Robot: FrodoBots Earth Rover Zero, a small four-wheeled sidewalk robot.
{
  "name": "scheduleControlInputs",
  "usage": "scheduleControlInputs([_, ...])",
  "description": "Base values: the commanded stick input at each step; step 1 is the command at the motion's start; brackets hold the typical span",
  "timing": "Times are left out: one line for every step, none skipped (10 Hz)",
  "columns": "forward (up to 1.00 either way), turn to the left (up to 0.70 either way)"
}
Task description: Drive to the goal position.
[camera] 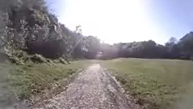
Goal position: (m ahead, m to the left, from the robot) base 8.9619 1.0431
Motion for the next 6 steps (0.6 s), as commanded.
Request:
scheduleControlInputs([0.50, 0.00])
scheduleControlInputs([0.50, 0.00])
scheduleControlInputs([0.50, 0.00])
scheduleControlInputs([0.50, 0.00])
scheduleControlInputs([0.50, 0.00])
scheduleControlInputs([0.50, 0.00])
